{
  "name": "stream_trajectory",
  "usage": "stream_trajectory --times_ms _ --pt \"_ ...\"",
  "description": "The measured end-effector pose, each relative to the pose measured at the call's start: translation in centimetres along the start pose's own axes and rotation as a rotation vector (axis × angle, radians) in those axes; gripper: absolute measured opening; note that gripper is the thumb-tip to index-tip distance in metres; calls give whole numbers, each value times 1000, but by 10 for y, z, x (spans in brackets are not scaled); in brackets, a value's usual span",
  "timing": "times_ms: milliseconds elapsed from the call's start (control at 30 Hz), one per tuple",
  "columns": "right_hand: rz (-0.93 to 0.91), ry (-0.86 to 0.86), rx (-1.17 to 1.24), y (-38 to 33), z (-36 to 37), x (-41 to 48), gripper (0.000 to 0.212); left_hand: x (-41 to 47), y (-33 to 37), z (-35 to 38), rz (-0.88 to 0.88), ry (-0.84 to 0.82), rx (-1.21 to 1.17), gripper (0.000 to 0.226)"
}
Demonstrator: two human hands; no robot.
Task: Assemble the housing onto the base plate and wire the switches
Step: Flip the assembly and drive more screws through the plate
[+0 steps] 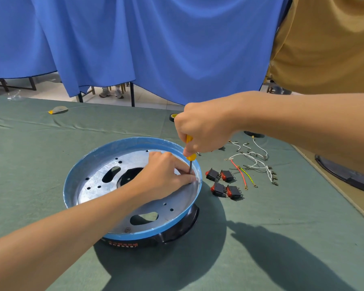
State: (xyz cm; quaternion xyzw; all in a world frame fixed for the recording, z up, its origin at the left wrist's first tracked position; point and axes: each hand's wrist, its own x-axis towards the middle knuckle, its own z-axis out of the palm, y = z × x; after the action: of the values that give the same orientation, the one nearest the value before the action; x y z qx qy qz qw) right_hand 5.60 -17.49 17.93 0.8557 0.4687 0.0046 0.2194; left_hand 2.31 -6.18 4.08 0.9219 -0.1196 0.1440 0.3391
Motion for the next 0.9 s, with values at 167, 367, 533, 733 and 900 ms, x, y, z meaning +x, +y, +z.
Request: stream_trajectory --times_ms 167,367,533,733,900 --pt "95 -53 40 -3 1 9 47 4 1 2 -24 10 -4 12" --pt "242 -187 115 -7 -4 21 36 4 1 -1 -41 -28 13 11" --pt "348 -125 331 14 -3 1 40 5 2 -19 -108 -39 92 15" --pt "586 538 741 40 62 -52 48 -5 11 -33 -296 7 278 39" --pt "821 717 833 17 164 -60 29 -21 34 -24 -430 -335 443 102"
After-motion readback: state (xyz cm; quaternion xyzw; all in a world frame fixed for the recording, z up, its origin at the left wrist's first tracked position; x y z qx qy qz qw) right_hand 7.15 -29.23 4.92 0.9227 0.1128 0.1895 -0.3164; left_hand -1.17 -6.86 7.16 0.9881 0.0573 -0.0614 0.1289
